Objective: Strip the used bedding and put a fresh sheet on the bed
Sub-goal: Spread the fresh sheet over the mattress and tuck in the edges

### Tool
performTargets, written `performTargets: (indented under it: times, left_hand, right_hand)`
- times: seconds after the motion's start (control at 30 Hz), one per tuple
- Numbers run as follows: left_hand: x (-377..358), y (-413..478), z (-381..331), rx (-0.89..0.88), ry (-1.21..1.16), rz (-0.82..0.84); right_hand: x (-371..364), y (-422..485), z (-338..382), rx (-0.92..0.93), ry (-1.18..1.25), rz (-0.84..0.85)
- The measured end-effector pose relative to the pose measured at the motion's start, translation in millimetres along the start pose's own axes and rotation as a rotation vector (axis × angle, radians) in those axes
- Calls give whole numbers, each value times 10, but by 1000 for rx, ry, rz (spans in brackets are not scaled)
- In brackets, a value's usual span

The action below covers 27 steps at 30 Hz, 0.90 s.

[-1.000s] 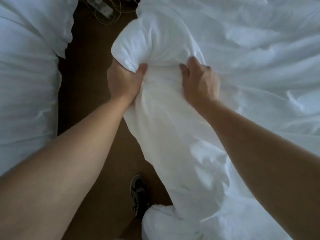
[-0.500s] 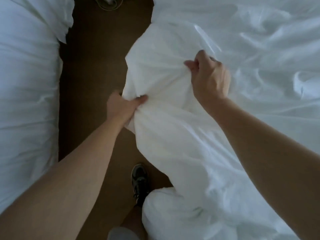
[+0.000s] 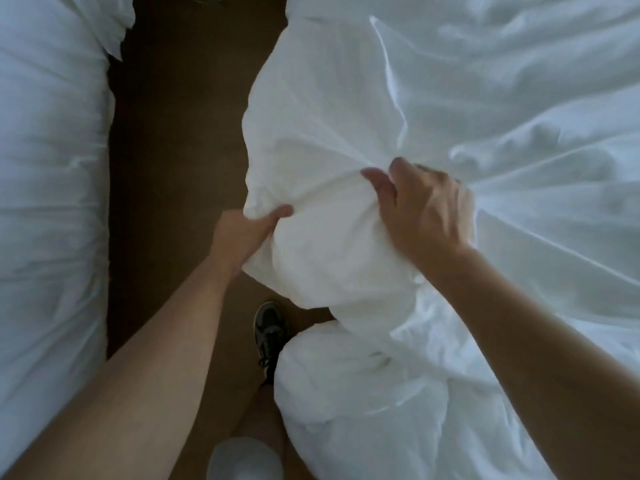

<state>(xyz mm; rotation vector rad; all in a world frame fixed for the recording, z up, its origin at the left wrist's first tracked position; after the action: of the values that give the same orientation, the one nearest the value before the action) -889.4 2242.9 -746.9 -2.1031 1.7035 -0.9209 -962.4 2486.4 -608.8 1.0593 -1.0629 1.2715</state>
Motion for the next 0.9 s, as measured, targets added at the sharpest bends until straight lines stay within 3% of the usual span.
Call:
performTargets:
  times: [0.07, 0.13, 0.17, 0.23, 0.3, 0.33, 0.4, 0.5, 0.53, 0.57, 0.67, 0.73, 0.77, 0.83, 0.9]
  left_hand:
    - [-82, -107, -2, 12, -194, 177]
    - [-241, -293, -4, 12, -450, 350]
    - [-279, -373, -6, 30, -543, 377]
    - [-282, -456, -30, 39, -608, 382]
    - [-238, -493, -80, 21, -565, 404]
    - [-206, -502, -103, 13, -519, 414]
    - [-109, -461, -184, -70, -358, 344]
    - [98, -299, -383, -245, -145, 61]
    - [135, -250, -405, -268, -108, 29]
    - [134, -217, -399, -273, -102, 55]
    - [-99, -304, -173, -211, -89, 348]
    - [-172, -434, 58, -162, 4, 424]
    - [-147, -455, 170, -162, 61, 355]
    - [21, -471, 379, -125, 177, 38]
    - [105, -563, 469, -25, 276, -289]
  right_hand:
    - [296, -60, -68, -70, 107, -194]
    - [380, -307, -296, -239, 40, -172]
    - [368, -473, -404, -294, 20, -70]
    - [227, -857, -524, -329, 82, 305]
    - [7, -1143, -507, -267, 128, 655]
    - [-87, -1152, -486, -237, 119, 724]
    - [-252, -931, -438, -179, 109, 628]
    - [-305, -406, -412, -253, 392, 136]
    - [-338, -299, -419, -320, 473, 56]
    - [-438, -239, -397, -365, 471, 92]
    - [-853, -279, -299, -254, 125, 507]
    - [-777, -235, -283, -215, 55, 617]
    - [-684, -192, -292, -238, 126, 669]
    - [-446, -173, -341, -316, 358, 846]
    - [-227, -379, -341, -318, 380, 1133]
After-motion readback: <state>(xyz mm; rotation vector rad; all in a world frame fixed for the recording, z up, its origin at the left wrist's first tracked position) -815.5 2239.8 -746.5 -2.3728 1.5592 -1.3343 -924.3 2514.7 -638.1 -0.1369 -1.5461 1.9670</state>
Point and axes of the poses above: each hand's wrist, its own y-axis towards the middle knuckle, its own x-axis out of the back of the hand, z = x × y, the point moved 5 cm from there along y, towards the middle knuckle, and after that the axes turned 13 degrees about -x, right-handed, at the moved point
